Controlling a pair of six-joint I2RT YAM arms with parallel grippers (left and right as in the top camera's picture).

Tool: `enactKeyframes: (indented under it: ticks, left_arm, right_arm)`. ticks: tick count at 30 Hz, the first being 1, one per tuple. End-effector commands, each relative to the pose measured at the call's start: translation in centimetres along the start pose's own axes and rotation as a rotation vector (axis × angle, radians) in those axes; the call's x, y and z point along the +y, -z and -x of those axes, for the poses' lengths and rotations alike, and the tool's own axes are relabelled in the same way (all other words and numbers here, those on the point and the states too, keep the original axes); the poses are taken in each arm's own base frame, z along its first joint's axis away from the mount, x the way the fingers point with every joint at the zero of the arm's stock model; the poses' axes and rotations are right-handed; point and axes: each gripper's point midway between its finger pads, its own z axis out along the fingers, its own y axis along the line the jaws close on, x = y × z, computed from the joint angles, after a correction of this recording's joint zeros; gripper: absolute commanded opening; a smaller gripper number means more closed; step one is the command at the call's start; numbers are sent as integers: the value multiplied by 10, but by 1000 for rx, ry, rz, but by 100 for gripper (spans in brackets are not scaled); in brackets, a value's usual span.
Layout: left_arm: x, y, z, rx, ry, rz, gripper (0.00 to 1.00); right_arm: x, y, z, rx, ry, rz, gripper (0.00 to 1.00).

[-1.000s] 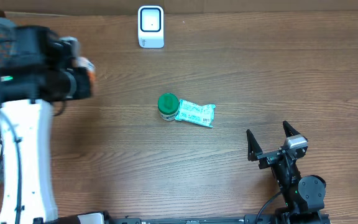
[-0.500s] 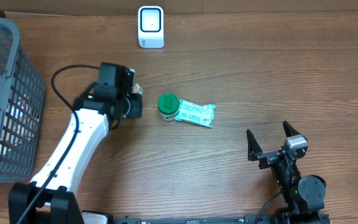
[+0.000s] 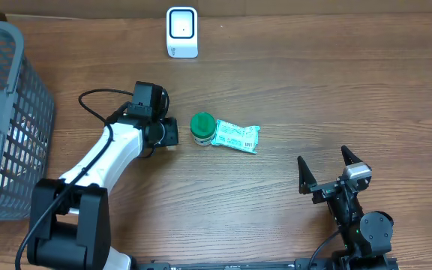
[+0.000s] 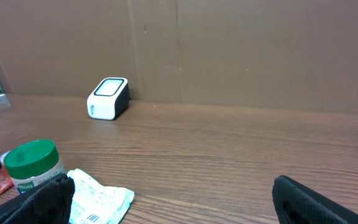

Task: Scan the item barcode
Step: 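Place the orange box left of the jar and withdraw to the basket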

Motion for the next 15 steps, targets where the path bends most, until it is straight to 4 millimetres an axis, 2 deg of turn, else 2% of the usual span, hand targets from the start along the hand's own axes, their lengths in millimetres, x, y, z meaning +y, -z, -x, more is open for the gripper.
enactKeyframes:
  ticks: [1, 4, 7, 9, 11, 13, 14, 15]
  left_arm:
    - [-8, 6, 11, -27, -5, -24, 60]
    - [-16, 27, 33, -75, -26, -35, 62]
    - [-26, 63, 63, -135, -68, -47, 63]
    - [-27, 99, 87, -190, -87, -31, 65]
    - [-20, 140, 111, -255, -78, 11, 75]
    - [-7, 184, 133, -324, -64, 59, 84]
    - [0, 200, 139, -348, -55, 80, 85]
    - [12, 226, 148, -386, -42, 110, 86]
  right_arm:
    - [0, 0, -2, -1, 0, 3, 100]
    - [0, 0, -2, -1, 1, 3, 100]
    - [0, 0, -2, -2, 1, 3, 100]
    - [0, 0, -2, -1, 1, 3, 100]
    - [0, 0, -2, -2, 1, 3, 100]
    - [0, 0, -2, -2, 1, 3, 100]
    - [0, 0, -2, -2, 1, 3, 100]
    - [0, 0, -2, -1, 1, 3, 100]
